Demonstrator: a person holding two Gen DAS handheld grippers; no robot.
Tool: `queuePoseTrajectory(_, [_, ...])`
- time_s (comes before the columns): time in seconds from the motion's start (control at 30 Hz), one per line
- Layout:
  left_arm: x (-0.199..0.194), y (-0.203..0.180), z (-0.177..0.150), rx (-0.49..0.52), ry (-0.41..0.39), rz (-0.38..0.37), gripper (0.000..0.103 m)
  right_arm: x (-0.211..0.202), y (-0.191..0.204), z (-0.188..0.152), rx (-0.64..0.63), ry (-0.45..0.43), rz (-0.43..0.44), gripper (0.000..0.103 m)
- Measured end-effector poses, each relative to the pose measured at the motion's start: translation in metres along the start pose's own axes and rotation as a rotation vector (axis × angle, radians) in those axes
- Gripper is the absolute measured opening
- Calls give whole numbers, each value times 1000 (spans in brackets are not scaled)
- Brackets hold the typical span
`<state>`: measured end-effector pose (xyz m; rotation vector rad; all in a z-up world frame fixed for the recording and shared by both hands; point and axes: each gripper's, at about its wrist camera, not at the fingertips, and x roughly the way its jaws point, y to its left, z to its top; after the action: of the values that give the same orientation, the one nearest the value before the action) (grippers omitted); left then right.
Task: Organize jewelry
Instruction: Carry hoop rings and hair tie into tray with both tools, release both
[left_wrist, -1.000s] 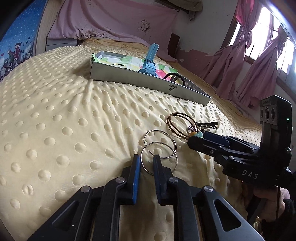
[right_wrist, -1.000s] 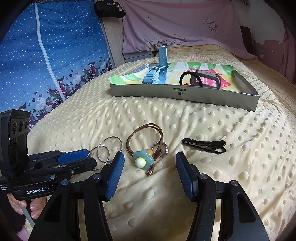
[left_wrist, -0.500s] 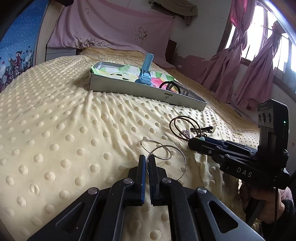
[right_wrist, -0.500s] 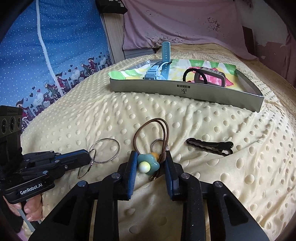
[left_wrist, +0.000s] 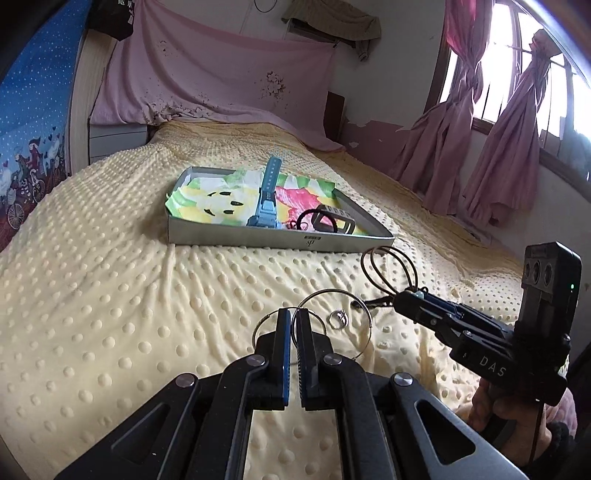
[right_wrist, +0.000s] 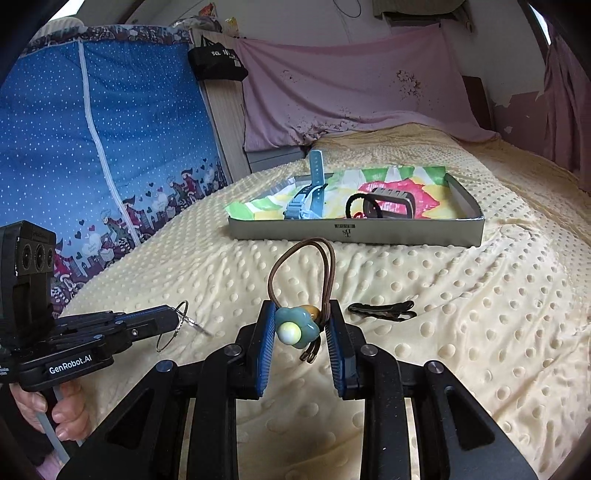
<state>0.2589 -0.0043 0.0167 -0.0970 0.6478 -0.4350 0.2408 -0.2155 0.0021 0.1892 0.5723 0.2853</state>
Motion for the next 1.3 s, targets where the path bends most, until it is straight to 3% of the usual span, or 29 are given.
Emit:
queuePoseTrajectory(0.23, [27, -14, 52, 12, -34, 15, 4, -5, -24, 23, 43, -29, 6, 24])
queuePoseTrajectory(0.6, [120, -30, 114, -32, -57, 36, 4, 27, -85, 92, 13, -51, -106, 24])
queuePoseTrajectory(0.9, [177, -26, 114, -59, -18, 62, 4, 79, -125, 107, 42, 7, -159, 24])
queuePoseTrajectory(1.3, [198, -22, 94, -45, 62, 149, 4, 116, -133, 93, 48, 91, -159, 24])
